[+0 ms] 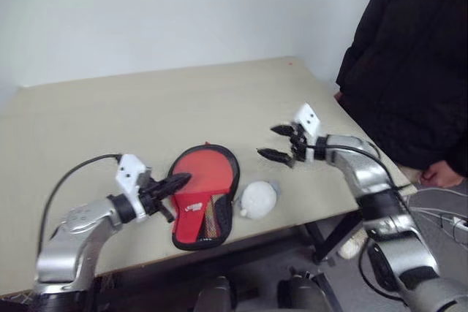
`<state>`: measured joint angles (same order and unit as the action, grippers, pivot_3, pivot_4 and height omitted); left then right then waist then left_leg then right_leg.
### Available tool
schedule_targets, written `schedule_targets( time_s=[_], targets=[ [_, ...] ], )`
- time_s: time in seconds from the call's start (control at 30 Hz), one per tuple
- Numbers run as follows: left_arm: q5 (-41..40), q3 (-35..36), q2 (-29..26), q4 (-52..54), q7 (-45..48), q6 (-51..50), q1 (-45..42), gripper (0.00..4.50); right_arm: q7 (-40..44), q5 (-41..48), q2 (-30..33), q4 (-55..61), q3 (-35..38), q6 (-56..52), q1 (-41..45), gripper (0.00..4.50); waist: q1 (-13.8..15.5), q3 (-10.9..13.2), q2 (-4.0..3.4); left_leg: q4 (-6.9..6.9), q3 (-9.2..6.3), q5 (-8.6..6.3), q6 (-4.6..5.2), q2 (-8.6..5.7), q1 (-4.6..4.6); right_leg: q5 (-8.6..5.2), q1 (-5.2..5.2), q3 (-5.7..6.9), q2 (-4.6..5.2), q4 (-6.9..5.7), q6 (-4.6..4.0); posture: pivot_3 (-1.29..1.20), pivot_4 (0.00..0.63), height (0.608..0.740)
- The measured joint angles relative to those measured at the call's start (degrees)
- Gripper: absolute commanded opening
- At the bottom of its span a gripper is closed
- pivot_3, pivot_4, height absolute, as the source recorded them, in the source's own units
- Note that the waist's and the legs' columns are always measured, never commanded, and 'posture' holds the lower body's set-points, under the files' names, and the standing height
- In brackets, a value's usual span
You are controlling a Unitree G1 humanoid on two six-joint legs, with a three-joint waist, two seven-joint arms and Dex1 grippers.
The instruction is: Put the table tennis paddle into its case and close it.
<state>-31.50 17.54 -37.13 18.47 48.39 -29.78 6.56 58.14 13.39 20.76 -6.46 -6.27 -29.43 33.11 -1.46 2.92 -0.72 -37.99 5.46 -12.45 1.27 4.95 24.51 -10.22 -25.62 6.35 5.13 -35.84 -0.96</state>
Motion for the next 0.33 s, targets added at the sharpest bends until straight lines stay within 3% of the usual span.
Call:
schedule_targets(
  time_s=[0.13,0.23,0.33],
  targets=[
    [-1.04,4.88,-1.97,0.9,0.67,-0.17,4.66,0.0,2.01,7.3,2.87,11.32,2.11,-6.51,-4.81,4.47,0.16,0.04,-0.07,0.0,-0.6,-0.02,-0.02,0.04,-0.15,-0.01,0.0,0.62,-0.07,0.24,-0.02,0.0,0.0,0.725],
    [-1.06,6.18,-1.83,1.12,0.34,-0.04,6.42,0.0,0.9,9.08,2.4,12.94,1.45,-8.62,-6.39,4.47,0.21,0.07,-0.33,0.26,-1.45,-0.03,-0.03,0.12,0.09,0.0,0.13,1.43,-0.25,1.16,-0.01,0.0,0.0,0.725],
    [-0.76,5.47,1.48,3.01,-1.91,0.59,9.29,0.0,-0.53,9.09,0.82,12.97,-1.03,-8.73,-7.64,4.47,0.18,0.09,-0.38,0.18,-1.38,-0.03,-0.03,0.59,0.08,0.01,0.07,1.68,-0.22,1.22,0.0,0.0,0.0,0.725]
  ],
)
